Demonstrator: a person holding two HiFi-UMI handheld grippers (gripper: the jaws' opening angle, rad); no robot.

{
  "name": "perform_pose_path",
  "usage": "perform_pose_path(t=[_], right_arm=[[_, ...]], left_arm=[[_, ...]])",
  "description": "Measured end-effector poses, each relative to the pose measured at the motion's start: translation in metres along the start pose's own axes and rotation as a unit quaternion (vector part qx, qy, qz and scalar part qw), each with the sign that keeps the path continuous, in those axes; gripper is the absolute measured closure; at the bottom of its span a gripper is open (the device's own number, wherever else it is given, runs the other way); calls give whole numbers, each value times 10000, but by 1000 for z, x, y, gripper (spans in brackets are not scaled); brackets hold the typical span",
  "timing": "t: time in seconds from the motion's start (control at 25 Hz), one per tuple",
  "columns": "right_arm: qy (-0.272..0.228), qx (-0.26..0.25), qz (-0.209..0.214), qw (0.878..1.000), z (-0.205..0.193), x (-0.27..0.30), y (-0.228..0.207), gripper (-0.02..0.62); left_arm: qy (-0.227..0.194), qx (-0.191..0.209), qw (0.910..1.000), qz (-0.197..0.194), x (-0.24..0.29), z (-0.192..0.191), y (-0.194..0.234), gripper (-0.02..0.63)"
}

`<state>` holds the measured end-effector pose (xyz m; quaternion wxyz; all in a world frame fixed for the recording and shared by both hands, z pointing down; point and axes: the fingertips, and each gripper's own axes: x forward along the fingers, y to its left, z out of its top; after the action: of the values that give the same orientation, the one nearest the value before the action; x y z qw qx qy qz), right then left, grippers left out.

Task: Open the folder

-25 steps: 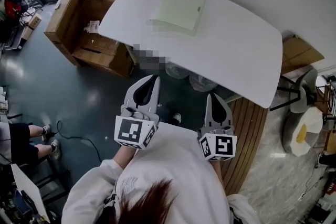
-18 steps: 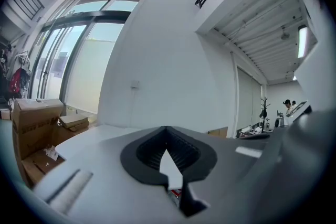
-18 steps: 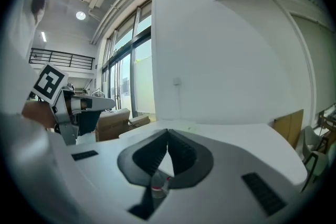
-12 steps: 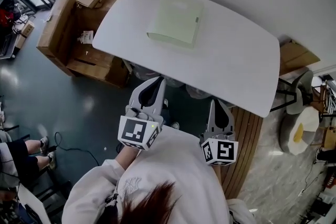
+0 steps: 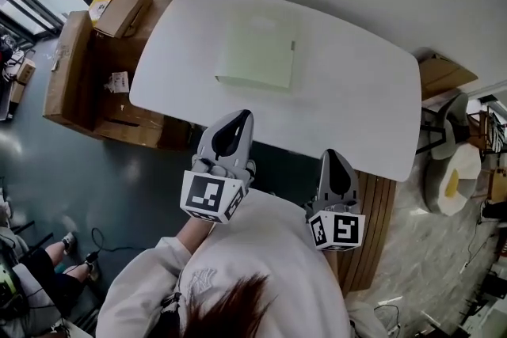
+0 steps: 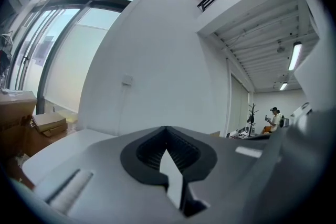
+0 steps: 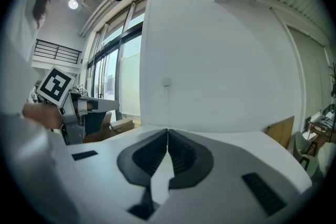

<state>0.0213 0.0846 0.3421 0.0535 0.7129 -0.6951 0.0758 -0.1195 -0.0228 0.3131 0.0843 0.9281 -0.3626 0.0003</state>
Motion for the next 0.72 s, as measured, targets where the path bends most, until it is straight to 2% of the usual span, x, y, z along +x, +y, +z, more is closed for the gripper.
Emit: perform_pose_path(t=[0.24,0.52,0.72], right_arm=[[177,-41,-106,9998,-8,26,8,588],[190,-56,146,9997,-7,52,26,588],[247,-114,215,9994,-5,60,27,588]], left_arm=[[97,-54,9999,-110,14,-6,24,598],[216,-144,9996,117,10,-14,56,598],[162,-108,9998,81,11,-13,58,598]])
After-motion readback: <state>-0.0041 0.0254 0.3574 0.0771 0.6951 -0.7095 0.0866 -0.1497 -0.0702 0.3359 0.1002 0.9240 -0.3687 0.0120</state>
